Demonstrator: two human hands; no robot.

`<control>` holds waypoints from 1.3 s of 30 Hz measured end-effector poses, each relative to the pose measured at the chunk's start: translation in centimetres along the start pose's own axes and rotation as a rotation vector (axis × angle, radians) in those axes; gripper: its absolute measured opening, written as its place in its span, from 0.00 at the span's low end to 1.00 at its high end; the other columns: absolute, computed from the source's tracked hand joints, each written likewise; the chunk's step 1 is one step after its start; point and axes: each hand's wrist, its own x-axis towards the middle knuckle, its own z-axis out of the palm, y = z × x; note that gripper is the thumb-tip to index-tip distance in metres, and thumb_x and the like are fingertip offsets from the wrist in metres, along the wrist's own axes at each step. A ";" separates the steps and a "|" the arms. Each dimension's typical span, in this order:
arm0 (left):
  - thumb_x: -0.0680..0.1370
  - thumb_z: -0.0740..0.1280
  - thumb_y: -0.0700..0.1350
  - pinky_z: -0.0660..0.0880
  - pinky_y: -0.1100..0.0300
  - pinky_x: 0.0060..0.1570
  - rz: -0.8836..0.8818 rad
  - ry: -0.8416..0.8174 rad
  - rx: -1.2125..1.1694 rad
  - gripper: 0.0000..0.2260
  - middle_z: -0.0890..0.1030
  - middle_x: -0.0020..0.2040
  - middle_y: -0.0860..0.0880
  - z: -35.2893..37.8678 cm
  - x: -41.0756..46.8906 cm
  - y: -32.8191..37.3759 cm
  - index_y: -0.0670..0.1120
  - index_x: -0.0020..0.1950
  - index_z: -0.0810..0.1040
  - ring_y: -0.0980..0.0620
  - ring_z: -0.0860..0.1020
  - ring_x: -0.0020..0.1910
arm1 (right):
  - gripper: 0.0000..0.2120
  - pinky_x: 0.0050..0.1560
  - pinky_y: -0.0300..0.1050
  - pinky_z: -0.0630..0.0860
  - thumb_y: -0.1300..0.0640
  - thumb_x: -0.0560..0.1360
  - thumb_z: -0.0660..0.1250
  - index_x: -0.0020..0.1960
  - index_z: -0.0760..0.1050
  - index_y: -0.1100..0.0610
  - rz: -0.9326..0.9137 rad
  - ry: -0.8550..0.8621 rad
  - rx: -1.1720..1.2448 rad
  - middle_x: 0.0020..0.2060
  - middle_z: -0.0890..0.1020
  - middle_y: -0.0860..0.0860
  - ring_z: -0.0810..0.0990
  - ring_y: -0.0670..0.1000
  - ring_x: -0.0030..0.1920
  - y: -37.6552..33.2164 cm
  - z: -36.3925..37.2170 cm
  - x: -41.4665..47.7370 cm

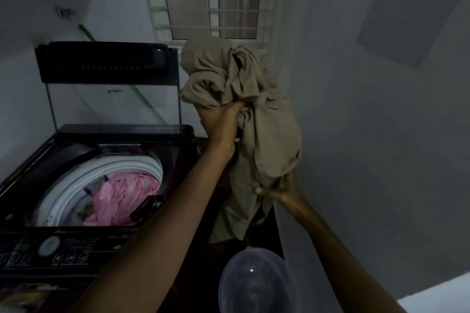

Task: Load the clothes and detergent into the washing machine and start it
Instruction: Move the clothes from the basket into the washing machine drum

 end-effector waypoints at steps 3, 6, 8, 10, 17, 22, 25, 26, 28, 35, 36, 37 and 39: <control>0.60 0.80 0.49 0.80 0.47 0.58 -0.045 0.049 -0.116 0.34 0.83 0.58 0.51 0.5 -0.5 0.1 0.44 0.64 0.77 0.51 0.82 0.55 | 0.50 0.64 0.47 0.74 0.46 0.60 0.82 0.75 0.61 0.50 0.104 -0.014 0.024 0.69 0.71 0.43 0.73 0.46 0.67 2.9 3.1 0.2; 0.60 0.79 0.48 0.80 0.49 0.56 -0.056 0.069 -0.131 0.33 0.83 0.58 0.51 0.1 -0.8 0.0 0.43 0.64 0.77 0.51 0.83 0.54 | 0.27 0.58 0.49 0.77 0.55 0.69 0.77 0.65 0.73 0.57 0.184 0.095 -0.039 0.59 0.80 0.50 0.80 0.49 0.55 3.6 4.3 0.5; 0.60 0.80 0.51 0.80 0.49 0.57 -0.082 0.035 -0.092 0.35 0.83 0.59 0.51 -1.2 -0.3 -0.4 0.45 0.65 0.78 0.51 0.82 0.56 | 0.09 0.54 0.56 0.78 0.59 0.75 0.70 0.55 0.77 0.59 0.238 0.109 -0.184 0.50 0.82 0.58 0.81 0.57 0.50 4.1 3.2 0.7; 0.58 0.82 0.56 0.79 0.47 0.58 -0.089 0.023 -0.026 0.39 0.82 0.61 0.52 -3.0 0.7 -0.9 0.47 0.67 0.77 0.51 0.81 0.57 | 0.07 0.52 0.54 0.79 0.64 0.77 0.66 0.54 0.78 0.61 0.219 0.159 -0.214 0.49 0.82 0.60 0.81 0.60 0.52 4.2 0.9 0.2; 0.61 0.82 0.46 0.73 0.58 0.65 0.051 0.007 0.261 0.40 0.76 0.64 0.55 -7.2 0.0 -2.5 0.51 0.69 0.68 0.54 0.77 0.62 | 0.11 0.41 0.47 0.74 0.62 0.79 0.60 0.51 0.79 0.66 0.165 0.422 0.121 0.49 0.82 0.65 0.78 0.54 0.42 -2.0 -6.5 0.0; 0.60 0.83 0.48 0.72 0.58 0.64 -0.004 -0.098 0.407 0.40 0.76 0.62 0.55 -6.4 -1.3 -3.2 0.55 0.66 0.65 0.54 0.76 0.61 | 0.12 0.48 0.45 0.78 0.61 0.72 0.60 0.52 0.78 0.62 0.033 0.234 0.436 0.45 0.84 0.55 0.82 0.52 0.44 -8.8 -5.8 1.4; 0.62 0.83 0.45 0.71 0.62 0.60 -0.016 -0.145 0.422 0.37 0.75 0.56 0.58 -5.6 -1.9 -3.3 0.56 0.62 0.64 0.55 0.76 0.58 | 0.22 0.58 0.49 0.77 0.52 0.76 0.58 0.66 0.72 0.62 0.010 -0.031 0.417 0.59 0.81 0.55 0.81 0.54 0.57 -10.5 -4.2 1.5; 0.63 0.83 0.44 0.71 0.63 0.59 -0.027 -0.162 0.404 0.36 0.75 0.54 0.59 -5.4 -2.0 -3.4 0.55 0.62 0.65 0.55 0.76 0.57 | 0.23 0.61 0.50 0.76 0.50 0.79 0.57 0.70 0.70 0.60 0.010 -0.054 0.363 0.62 0.79 0.55 0.79 0.54 0.60 -10.5 -3.6 1.7; 0.63 0.82 0.43 0.72 0.62 0.60 -0.049 -0.215 0.355 0.37 0.76 0.54 0.61 -5.0 -2.3 -3.6 0.53 0.66 0.67 0.56 0.77 0.58 | 0.21 0.66 0.50 0.72 0.49 0.83 0.53 0.72 0.67 0.56 0.002 -0.043 0.307 0.66 0.76 0.54 0.77 0.53 0.63 -10.8 -2.3 2.1; 0.67 0.81 0.45 0.74 0.62 0.63 -0.085 -0.545 0.252 0.43 0.76 0.63 0.57 -3.9 -3.0 -2.8 0.50 0.73 0.59 0.62 0.77 0.60 | 0.30 0.74 0.55 0.62 0.38 0.79 0.53 0.75 0.62 0.54 0.021 0.008 0.295 0.71 0.70 0.52 0.70 0.51 0.70 -10.6 0.2 3.0; 0.66 0.81 0.44 0.74 0.64 0.63 -0.072 -0.568 0.305 0.42 0.74 0.62 0.59 -3.7 -3.1 -2.9 0.51 0.71 0.58 0.64 0.76 0.59 | 0.31 0.73 0.54 0.63 0.36 0.80 0.51 0.75 0.62 0.54 0.049 -0.006 0.325 0.71 0.71 0.52 0.71 0.51 0.70 -11.0 0.7 2.7; 0.63 0.83 0.46 0.73 0.63 0.64 -0.049 -0.564 0.359 0.44 0.74 0.63 0.58 -3.6 -3.2 -3.1 0.51 0.71 0.59 0.64 0.75 0.60 | 0.30 0.72 0.51 0.66 0.36 0.80 0.47 0.74 0.64 0.53 0.066 -0.020 0.358 0.69 0.72 0.52 0.72 0.51 0.68 -10.9 0.9 2.6; 0.57 0.85 0.52 0.72 0.56 0.67 -0.047 -0.496 0.387 0.52 0.74 0.66 0.54 -3.8 -3.2 -3.6 0.50 0.73 0.59 0.59 0.75 0.64 | 0.28 0.69 0.49 0.67 0.36 0.79 0.43 0.70 0.68 0.48 0.071 -0.094 0.464 0.66 0.75 0.49 0.74 0.49 0.66 -10.6 1.1 2.5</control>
